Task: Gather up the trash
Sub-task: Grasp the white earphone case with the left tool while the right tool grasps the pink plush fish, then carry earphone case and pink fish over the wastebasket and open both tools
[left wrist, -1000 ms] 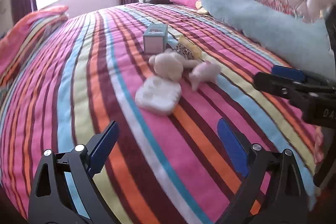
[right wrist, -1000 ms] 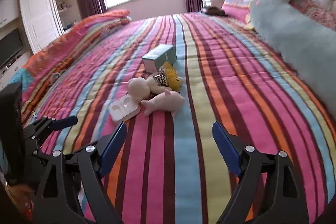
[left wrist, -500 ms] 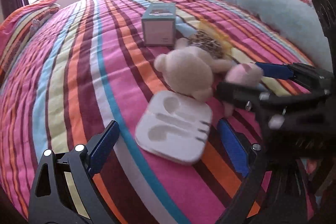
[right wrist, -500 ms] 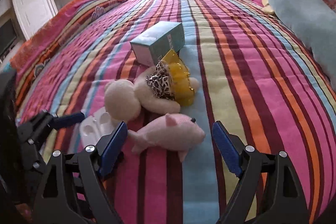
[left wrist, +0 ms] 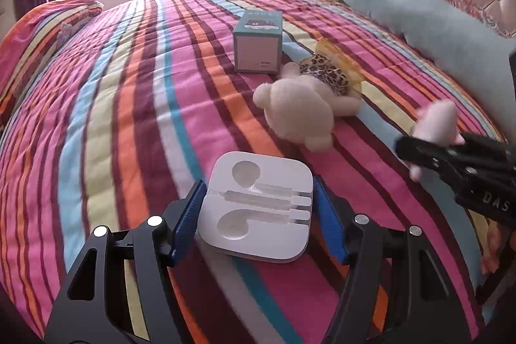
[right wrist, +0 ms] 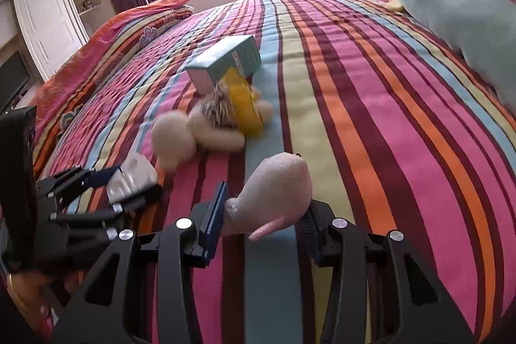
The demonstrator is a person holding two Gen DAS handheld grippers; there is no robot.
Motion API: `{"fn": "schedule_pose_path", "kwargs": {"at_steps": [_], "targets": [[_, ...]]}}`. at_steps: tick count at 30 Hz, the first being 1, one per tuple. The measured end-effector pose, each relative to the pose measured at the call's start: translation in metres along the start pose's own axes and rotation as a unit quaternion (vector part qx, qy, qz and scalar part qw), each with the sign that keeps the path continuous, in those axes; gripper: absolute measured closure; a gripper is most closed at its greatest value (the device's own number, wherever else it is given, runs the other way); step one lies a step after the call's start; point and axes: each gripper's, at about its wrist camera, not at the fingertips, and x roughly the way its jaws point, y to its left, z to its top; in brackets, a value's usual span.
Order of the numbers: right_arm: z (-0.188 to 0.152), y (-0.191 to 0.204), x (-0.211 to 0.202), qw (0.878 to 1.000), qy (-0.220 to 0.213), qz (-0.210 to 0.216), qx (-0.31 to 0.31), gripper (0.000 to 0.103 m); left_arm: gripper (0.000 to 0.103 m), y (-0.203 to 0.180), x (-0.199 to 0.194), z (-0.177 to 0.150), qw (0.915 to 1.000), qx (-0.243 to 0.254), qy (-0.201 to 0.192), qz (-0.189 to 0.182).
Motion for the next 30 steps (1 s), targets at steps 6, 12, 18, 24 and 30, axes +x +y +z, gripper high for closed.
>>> {"fn": "schedule_pose_path", "kwargs": {"at_steps": [6, 12, 18, 24, 30], "targets": [[-0.039, 0.001, -0.052, 1.000, -0.017, 0.025, 0.001, 0.062, 0.039, -0.004, -0.072, -0.053, 0.9989, -0.004, -0.041, -0.023], [-0.113, 0.030, -0.121, 0.996, -0.024, 0.088, -0.021, 0.062, 0.039, -0.017, -0.184, -0.141, 0.9937, -0.021, -0.089, -0.066], [-0.218, 0.065, -0.200, 0.989, -0.002, 0.138, -0.052, 0.062, 0.039, -0.063, -0.279, -0.265, 0.9920, -0.013, -0.082, -0.096], [-0.337, 0.077, -0.234, 0.981, 0.103, 0.159, -0.032, 0.062, 0.039, -0.102, -0.308, -0.399, 0.9912, -0.055, 0.004, -0.121], [-0.417, 0.078, -0.181, 0.966, 0.226, 0.125, 0.008, 0.062, 0.039, -0.130, -0.244, -0.484, 0.9842, -0.051, 0.132, -0.106]]}}
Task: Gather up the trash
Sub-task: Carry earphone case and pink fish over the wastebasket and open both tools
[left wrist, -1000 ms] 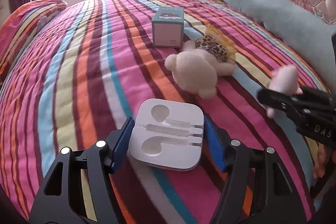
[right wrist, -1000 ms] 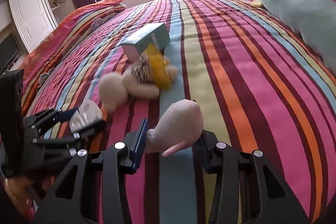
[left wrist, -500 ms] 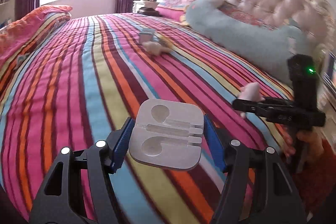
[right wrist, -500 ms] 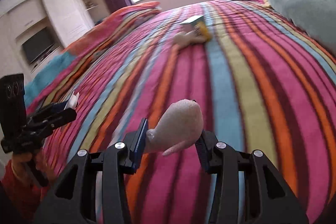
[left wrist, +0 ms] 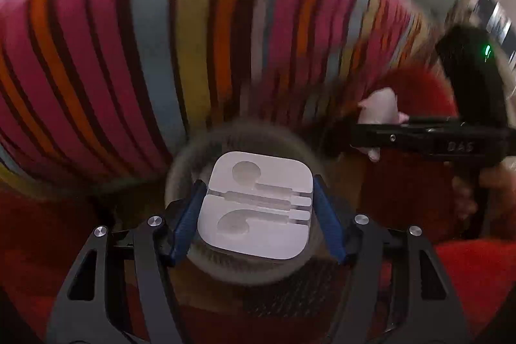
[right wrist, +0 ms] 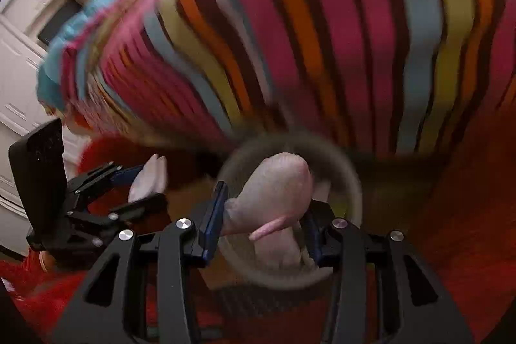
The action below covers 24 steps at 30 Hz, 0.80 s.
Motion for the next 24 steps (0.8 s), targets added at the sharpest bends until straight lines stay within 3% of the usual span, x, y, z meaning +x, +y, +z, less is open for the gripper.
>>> {"fn": "schedule_pose_path", "kwargs": {"at_steps": [3, 8, 13, 15, 17, 24], "targets": [[-0.005, 0.008, 0.036, 0.998, 0.055, -0.029, -0.018, 0.062, 0.039, 0.002, 0.038, -0.007, 0.9984, 0.005, 0.056, 0.000], [-0.006, 0.018, 0.060, 0.995, 0.074, -0.047, -0.046, 0.062, 0.038, 0.007, 0.068, -0.016, 0.9946, 0.004, 0.104, 0.002], [-0.006, 0.020, 0.071, 0.993, 0.088, -0.056, -0.049, 0.059, 0.037, 0.011, 0.073, -0.018, 0.9941, -0.006, 0.108, 0.004], [-0.012, 0.018, 0.066, 0.993, 0.084, -0.060, -0.049, 0.042, 0.034, 0.012, 0.073, -0.020, 0.9938, -0.015, 0.110, 0.012], [-0.011, 0.017, 0.064, 0.994, 0.073, -0.070, -0.045, 0.033, 0.022, 0.013, 0.072, -0.020, 0.9935, -0.019, 0.111, 0.019], [-0.010, 0.003, 0.061, 0.995, 0.064, -0.073, -0.010, 0.031, 0.013, 0.010, 0.069, -0.017, 0.9949, -0.012, 0.097, 0.026]]}}
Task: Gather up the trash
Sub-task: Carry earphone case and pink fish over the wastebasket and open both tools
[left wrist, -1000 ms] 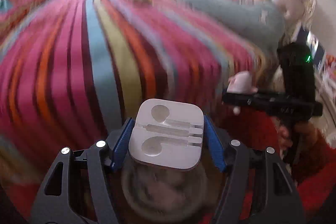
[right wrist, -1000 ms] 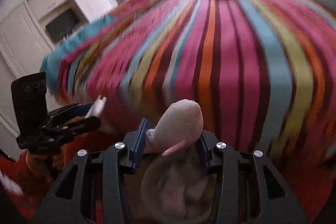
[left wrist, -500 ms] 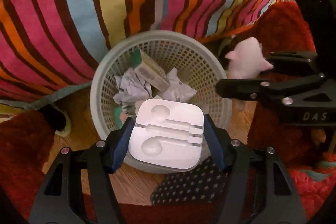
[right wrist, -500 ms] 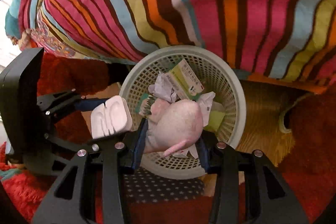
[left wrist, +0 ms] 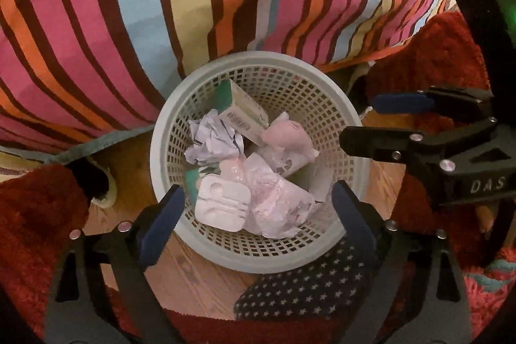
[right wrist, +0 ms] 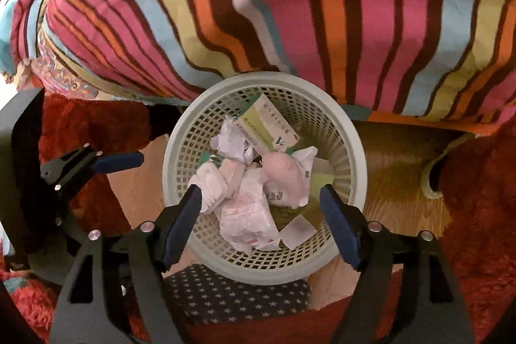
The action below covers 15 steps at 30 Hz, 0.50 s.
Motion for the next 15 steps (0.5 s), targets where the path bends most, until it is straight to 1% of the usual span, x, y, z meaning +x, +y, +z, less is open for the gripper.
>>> {"fn": "schedule_pose_path", "kwargs": {"at_steps": [9, 12, 15], "targets": [[-0.001, -0.002, 0.000, 1.000, -0.003, 0.001, 0.004, 0.031, 0.013, -0.002, 0.002, 0.001, 1.0000, -0.001, 0.006, -0.001], [-0.002, -0.001, -0.006, 1.000, -0.015, 0.004, 0.004, 0.031, 0.013, -0.002, -0.001, 0.002, 1.0000, -0.004, -0.002, 0.000], [-0.002, 0.000, -0.021, 0.999, -0.048, 0.008, 0.000, 0.031, 0.013, 0.003, -0.013, 0.003, 0.9996, -0.012, -0.027, 0.000]]}}
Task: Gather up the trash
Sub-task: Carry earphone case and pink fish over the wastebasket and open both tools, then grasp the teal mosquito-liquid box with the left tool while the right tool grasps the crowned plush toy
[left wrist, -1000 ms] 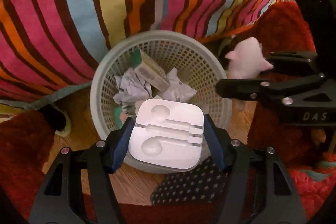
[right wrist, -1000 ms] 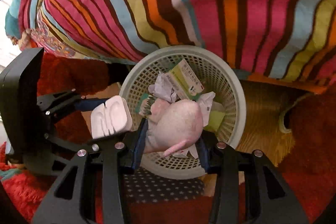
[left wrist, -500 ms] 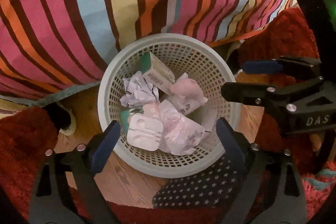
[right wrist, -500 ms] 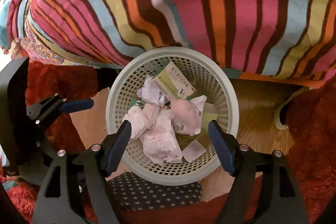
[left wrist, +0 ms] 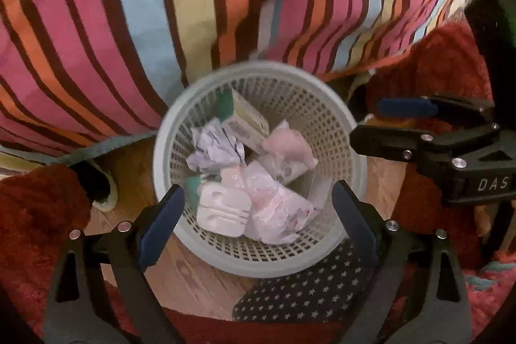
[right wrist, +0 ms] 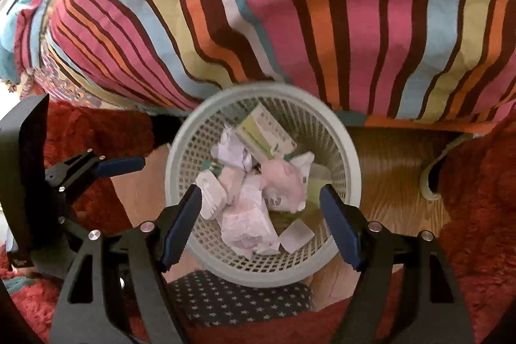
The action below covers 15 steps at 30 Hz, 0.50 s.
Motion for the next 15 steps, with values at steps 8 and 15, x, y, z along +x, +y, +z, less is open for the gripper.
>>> {"fn": "schedule_pose_path", "kwargs": {"at_steps": [8, 15], "targets": [[0.047, 0.018, -0.116, 0.978, -0.199, 0.005, -0.062, 0.031, 0.013, 0.008, -0.116, 0.056, 0.9927, 0.033, -0.113, -0.027], [0.203, 0.002, -0.168, 0.939, -0.320, -0.069, -0.101, 0.012, 0.013, 0.048, -0.190, 0.210, 0.9737, 0.043, -0.222, 0.024]]}}
